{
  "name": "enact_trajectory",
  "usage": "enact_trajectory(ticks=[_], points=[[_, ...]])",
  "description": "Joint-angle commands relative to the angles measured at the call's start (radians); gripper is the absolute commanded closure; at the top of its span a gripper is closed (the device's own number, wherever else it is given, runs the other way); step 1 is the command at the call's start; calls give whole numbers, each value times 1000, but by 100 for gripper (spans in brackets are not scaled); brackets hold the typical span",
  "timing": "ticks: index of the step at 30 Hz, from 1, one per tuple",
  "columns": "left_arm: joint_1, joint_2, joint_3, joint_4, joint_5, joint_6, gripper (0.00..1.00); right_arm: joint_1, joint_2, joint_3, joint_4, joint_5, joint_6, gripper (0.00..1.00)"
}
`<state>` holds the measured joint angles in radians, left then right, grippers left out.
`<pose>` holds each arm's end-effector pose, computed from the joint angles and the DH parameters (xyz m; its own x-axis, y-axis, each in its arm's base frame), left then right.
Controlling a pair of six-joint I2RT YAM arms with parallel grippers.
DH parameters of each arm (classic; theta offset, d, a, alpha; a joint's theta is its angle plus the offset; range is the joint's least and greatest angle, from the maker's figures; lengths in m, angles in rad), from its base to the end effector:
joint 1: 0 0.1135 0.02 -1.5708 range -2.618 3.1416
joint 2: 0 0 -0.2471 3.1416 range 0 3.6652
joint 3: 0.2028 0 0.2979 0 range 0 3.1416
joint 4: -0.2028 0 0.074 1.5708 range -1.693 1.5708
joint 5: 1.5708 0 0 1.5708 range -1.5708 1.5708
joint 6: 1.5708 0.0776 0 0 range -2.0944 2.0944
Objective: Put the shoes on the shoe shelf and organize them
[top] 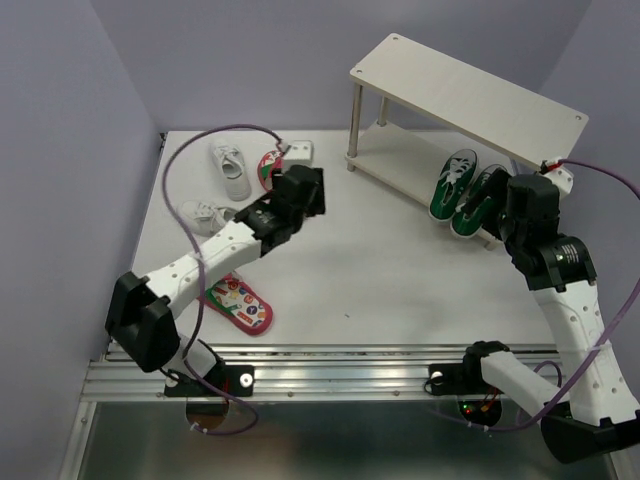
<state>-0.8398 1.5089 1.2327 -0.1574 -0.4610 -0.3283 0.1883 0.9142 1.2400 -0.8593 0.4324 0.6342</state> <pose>0.3141 -0.2986 0.2780 -0.3936 0.0064 -0.9193 0.2856 0.9513 -0.1157 0.2524 0.0150 0.3860 -0.2931 0.4918 -0.8199 0.4446 0.8293 0.3385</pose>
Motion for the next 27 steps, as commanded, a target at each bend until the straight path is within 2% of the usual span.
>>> enact_trajectory(ticks=[1, 9, 13, 22, 27], points=[[177, -139, -33, -26, -4, -86, 31, -7, -6, -13, 55, -32, 4, 0], [395, -49, 158, -348, -18, -282, 25, -7, -11, -57, 97, -81, 15, 0], [459, 28, 179, -418, -19, -317, 25, -7, -2, -62, 115, -99, 24, 0], [515, 183, 197, -426, 13, -411, 26, -7, 2, -63, 121, -109, 4, 0], [533, 252, 223, -398, 15, -403, 29, -7, 2, -79, 118, -116, -4, 0]])
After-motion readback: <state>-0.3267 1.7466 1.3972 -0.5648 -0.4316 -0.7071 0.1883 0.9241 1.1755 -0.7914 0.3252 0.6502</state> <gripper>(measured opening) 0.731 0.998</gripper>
